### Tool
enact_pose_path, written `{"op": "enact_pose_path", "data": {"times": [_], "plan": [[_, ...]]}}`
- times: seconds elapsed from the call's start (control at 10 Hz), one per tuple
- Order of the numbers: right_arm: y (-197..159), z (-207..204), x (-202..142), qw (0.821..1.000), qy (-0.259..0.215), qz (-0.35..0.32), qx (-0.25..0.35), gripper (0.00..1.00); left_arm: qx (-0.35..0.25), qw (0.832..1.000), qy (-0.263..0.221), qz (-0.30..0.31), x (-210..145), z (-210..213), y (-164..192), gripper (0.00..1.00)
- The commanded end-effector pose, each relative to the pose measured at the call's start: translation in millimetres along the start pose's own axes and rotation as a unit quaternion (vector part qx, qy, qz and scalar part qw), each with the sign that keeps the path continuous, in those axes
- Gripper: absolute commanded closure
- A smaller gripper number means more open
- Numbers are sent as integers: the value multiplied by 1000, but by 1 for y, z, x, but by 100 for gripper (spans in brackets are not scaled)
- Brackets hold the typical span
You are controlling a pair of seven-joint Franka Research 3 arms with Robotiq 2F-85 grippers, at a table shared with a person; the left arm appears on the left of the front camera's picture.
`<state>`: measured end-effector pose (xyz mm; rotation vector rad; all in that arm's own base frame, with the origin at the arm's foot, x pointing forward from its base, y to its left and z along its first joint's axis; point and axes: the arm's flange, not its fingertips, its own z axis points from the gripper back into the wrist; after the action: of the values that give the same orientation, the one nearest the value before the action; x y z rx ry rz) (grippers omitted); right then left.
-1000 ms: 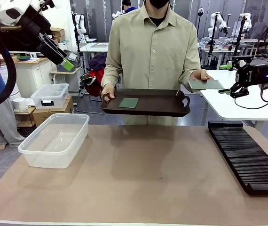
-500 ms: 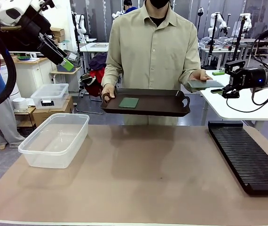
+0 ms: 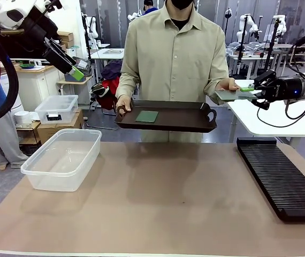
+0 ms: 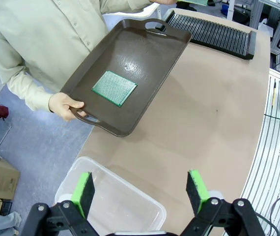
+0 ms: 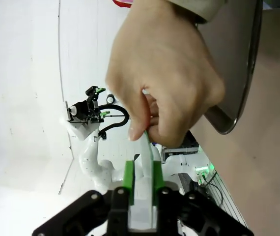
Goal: Sort PCBs into racks and boxes based on the side picked up.
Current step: Pick up the Blank PCB handed by the Human, then if the short side of the Blank PCB is picked up, insert it into the PCB Rack ; if the long side is picked up, place it in the Organizing box.
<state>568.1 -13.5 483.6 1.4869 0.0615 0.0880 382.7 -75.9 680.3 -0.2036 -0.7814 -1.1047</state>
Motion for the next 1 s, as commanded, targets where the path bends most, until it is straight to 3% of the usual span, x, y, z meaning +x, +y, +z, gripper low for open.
{"op": "enact_pose_path", "data": {"times": [0.0, 0.9], "plan": [[3, 4, 3, 1000, 11, 7, 26, 100, 3, 1000, 4, 0, -1, -1, 0, 0], [4, 3, -4, 1000, 19, 2, 19, 100, 3, 1000, 4, 0, -1, -1, 0, 0]]}}
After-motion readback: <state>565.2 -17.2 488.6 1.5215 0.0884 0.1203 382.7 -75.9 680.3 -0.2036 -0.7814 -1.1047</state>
